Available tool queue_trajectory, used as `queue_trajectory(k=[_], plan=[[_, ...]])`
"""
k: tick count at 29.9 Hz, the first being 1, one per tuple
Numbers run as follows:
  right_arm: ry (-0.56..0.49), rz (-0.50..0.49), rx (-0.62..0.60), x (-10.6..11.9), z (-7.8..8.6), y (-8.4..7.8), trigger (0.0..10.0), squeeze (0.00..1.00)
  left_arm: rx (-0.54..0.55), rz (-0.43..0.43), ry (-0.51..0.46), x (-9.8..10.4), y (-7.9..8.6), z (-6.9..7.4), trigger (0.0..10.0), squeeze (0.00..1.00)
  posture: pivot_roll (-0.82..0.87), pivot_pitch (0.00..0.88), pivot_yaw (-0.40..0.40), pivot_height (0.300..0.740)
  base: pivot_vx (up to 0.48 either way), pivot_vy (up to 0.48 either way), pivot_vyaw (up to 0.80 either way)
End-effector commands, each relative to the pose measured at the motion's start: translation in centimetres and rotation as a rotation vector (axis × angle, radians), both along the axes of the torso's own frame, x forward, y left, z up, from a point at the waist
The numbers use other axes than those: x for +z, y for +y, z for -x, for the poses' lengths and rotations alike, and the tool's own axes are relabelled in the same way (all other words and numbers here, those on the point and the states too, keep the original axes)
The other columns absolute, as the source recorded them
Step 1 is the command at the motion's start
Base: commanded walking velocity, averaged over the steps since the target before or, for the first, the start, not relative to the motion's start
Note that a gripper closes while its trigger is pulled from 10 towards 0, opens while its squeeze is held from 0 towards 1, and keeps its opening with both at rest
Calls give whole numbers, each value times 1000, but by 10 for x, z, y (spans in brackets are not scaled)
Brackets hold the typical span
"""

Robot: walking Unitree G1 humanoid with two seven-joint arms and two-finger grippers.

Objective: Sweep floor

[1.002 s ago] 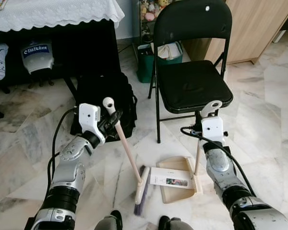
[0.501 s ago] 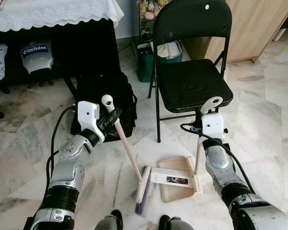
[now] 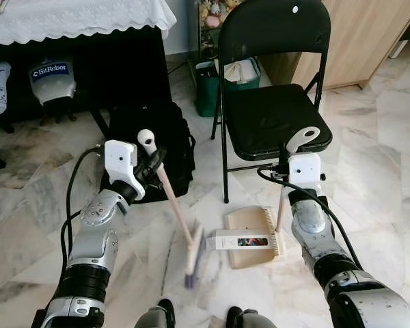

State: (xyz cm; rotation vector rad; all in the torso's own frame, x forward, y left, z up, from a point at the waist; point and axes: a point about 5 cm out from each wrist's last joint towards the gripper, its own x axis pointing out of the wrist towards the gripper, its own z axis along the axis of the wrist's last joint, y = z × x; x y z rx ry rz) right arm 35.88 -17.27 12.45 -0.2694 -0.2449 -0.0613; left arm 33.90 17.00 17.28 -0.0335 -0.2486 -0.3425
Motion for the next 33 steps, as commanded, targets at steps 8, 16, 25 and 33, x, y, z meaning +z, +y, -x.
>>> queue_trajectory(k=[8, 16, 25, 33], plan=[[-71, -30, 4, 11, -1, 3, 10000, 0, 173, -23, -137, 21, 20, 2, 10000, 0, 80, 203, 31, 740, 0, 0, 0], [-111, -99, -11, 16, 0, 5, 10000, 0, 277, 19, -235, 32, 25, 7, 10000, 0, 74, 179, 28, 740, 0, 0, 0], [-180, -162, 17, 24, 3, 13, 10000, 0, 251, 42, -248, 25, 8, 9, 10000, 0, 58, 139, 24, 740, 0, 0, 0], [-200, -225, 40, 29, 3, 25, 10000, 0, 271, 23, -271, 29, 11, 5, 10000, 0, 53, 106, 27, 740, 0, 0, 0]])
